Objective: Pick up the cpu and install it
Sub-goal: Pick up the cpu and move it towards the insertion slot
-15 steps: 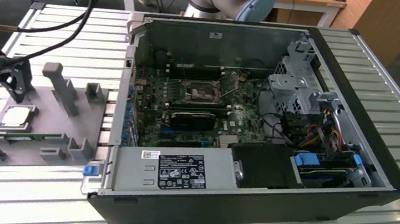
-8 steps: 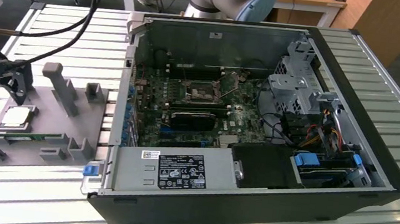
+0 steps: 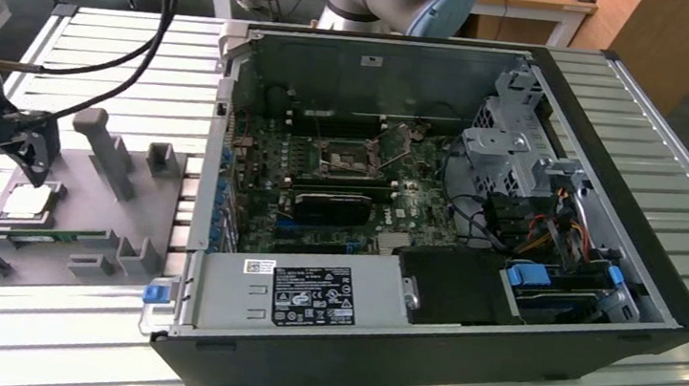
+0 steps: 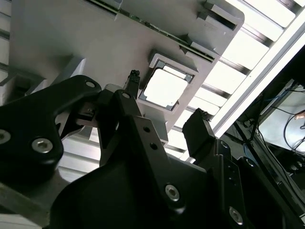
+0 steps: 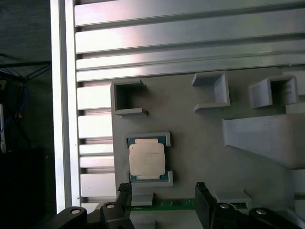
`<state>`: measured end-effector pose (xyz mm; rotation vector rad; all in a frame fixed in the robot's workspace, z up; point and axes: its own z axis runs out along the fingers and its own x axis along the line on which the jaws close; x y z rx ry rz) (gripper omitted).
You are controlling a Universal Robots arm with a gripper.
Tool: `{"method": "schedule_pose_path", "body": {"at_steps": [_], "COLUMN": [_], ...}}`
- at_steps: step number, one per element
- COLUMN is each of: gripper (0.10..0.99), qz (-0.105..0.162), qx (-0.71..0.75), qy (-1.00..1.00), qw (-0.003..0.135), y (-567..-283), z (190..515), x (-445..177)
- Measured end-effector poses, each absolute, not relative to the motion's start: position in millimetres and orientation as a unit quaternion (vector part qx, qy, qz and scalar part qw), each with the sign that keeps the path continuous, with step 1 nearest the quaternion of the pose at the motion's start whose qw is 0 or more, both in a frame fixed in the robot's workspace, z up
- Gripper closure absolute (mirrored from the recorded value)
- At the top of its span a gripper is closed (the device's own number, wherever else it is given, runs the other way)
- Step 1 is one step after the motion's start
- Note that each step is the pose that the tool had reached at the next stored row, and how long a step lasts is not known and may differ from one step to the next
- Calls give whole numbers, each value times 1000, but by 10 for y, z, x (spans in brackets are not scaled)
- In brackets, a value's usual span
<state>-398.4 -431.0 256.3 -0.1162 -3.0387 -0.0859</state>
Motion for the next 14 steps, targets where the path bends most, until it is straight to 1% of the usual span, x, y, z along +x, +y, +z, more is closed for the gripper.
{"method": "schedule_pose_path", "body": {"at_steps": [14], "gripper": [439], "qz": [-28], "qx": [-38], "qy": [-998], "qw": [48], "y": [-4310], "z": [2473], "x": [-4031]}}
